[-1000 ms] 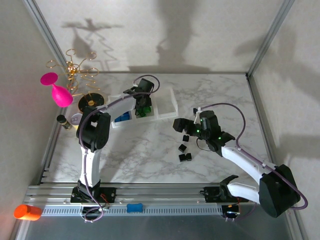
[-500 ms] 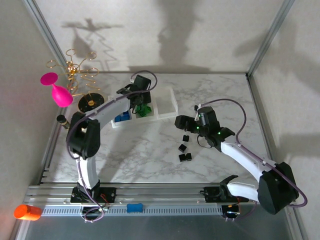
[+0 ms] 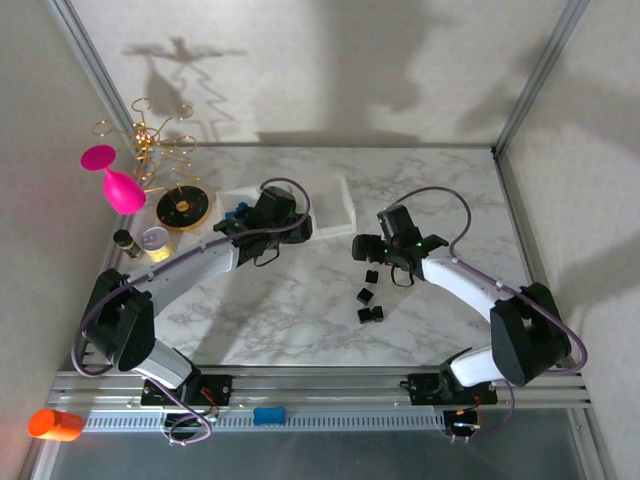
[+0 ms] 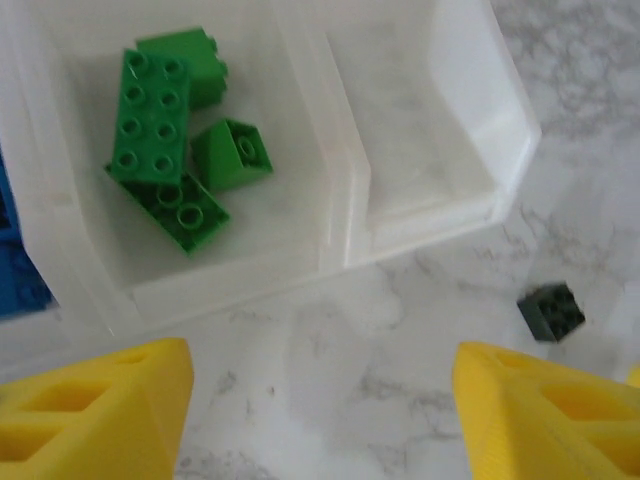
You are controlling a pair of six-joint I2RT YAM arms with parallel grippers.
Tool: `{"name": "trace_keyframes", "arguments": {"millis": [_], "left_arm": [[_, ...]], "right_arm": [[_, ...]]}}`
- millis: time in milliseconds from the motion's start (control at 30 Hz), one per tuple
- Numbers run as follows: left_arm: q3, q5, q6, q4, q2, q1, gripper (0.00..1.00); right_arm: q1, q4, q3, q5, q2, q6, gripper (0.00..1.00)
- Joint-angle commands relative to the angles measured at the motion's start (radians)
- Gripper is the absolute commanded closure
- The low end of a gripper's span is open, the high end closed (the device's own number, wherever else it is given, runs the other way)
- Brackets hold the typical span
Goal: Sort the legos into containers by color
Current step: Pick up the lego from the center of the table.
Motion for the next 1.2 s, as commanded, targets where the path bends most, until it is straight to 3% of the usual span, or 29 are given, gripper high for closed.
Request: {"name": "trace_keyframes", "arguments": {"millis": [0, 133, 333, 667, 1167], "left_arm": [[-0.052, 0.035, -0.008, 0.043, -0.059, -0.022, 0.25], [-0.113, 0.039, -0.019, 0.070, -0.104, -0.040, 0.16], [-0.170, 0.024, -0.033, 0.087, -0.155, -0.047, 0.01], [-0.185, -0.010, -0.058, 0.089, -0.171, -0.047, 0.00], [-0.150, -0.013, -0.057, 0.080, -0.130, -0.047, 0.00]], "right_arm": [[0.000, -0.016, 0.051, 0.034, 0.051, -0.076, 0.09], [-0.003, -0.014, 0.089, 0.030, 0.125, -0.108, 0.16], [-0.003, -0.013, 0.121, 0.041, 0.210, -0.149, 0.18], [-0.004, -0.006, 0.146, 0.056, 0.307, -0.171, 0.28], [-0.003, 0.001, 0.156, 0.079, 0.363, -0.189, 0.52]]}}
